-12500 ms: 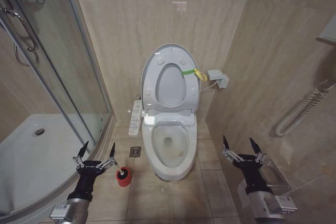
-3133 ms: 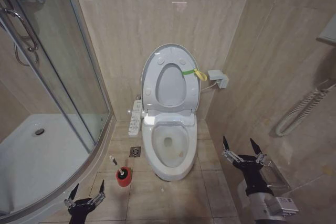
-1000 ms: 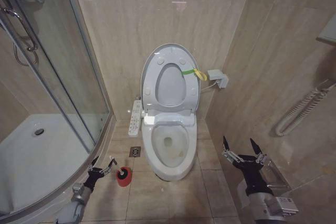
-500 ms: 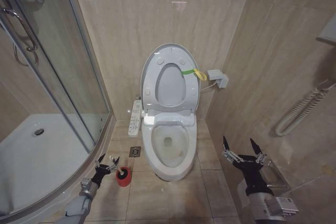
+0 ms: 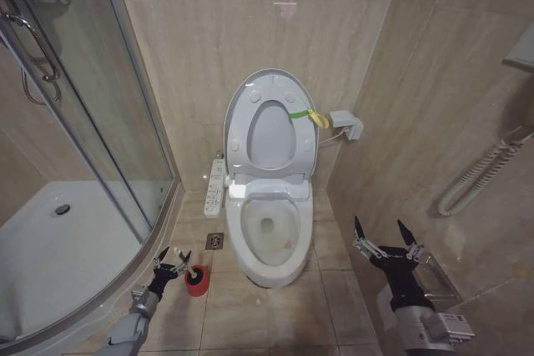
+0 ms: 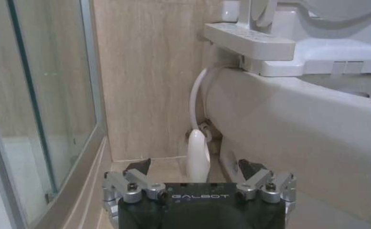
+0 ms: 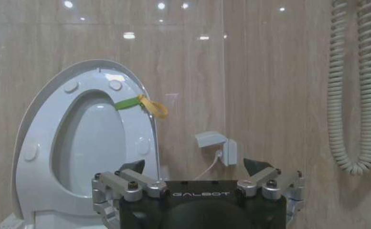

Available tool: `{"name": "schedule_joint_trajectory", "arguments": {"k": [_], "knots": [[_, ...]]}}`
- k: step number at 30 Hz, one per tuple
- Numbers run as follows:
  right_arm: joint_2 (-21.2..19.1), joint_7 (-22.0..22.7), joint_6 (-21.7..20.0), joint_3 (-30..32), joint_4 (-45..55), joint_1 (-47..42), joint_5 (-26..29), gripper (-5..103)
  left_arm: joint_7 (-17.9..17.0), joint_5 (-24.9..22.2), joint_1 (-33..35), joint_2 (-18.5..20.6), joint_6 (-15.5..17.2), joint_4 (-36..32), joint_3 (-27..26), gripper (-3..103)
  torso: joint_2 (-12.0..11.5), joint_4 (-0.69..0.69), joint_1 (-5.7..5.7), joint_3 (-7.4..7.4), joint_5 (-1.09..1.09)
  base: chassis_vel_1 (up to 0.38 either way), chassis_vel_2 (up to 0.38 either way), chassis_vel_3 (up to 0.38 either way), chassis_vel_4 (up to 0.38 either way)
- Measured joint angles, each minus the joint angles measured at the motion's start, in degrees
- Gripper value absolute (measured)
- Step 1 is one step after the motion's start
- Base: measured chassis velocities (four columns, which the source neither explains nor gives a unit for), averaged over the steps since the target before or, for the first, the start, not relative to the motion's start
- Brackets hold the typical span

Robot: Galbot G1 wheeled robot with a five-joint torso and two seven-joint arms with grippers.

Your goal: Open the toilet lid, clean the toilet bowl with a toilet brush, close the toilet lid, and flush.

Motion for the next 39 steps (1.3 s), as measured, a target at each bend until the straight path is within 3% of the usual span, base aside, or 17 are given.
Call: {"name": "schedule_joint_trajectory", "arguments": {"k": [12, 13, 35, 36, 39], "knots": [[0.0, 0.0, 0.0, 0.0, 0.0, 0.0, 0.0, 100, -1.3, 3.2, 0.8, 0.0, -0.9, -0.8, -1.0, 90, 0.0, 0.0, 0.0, 0.0, 0.0, 0.0, 0.0, 0.0, 0.0], [0.0, 0.0, 0.0, 0.0, 0.0, 0.0, 0.0, 100, -1.5, 3.2, 0.9, 0.0, -0.9, -1.0, -1.0, 82, 0.0, 0.0, 0.0, 0.0, 0.0, 0.0, 0.0, 0.0, 0.0], [0.0, 0.0, 0.0, 0.0, 0.0, 0.0, 0.0, 100, -0.3, 4.1, -2.6, -0.8, -1.2, 3.7, 0.7, 87, 0.0, 0.0, 0.0, 0.0, 0.0, 0.0, 0.0, 0.0, 0.0], [0.0, 0.0, 0.0, 0.0, 0.0, 0.0, 0.0, 100, -0.3, 4.3, -2.6, -0.9, -1.2, 3.9, 0.6, 76, 0.0, 0.0, 0.0, 0.0, 0.0, 0.0, 0.0, 0.0, 0.0], [0.0, 0.0, 0.0, 0.0, 0.0, 0.0, 0.0, 100, -0.3, 4.6, -2.4, -1.1, -1.1, 4.0, 0.3, 76, 0.0, 0.0, 0.0, 0.0, 0.0, 0.0, 0.0, 0.0, 0.0]]}}
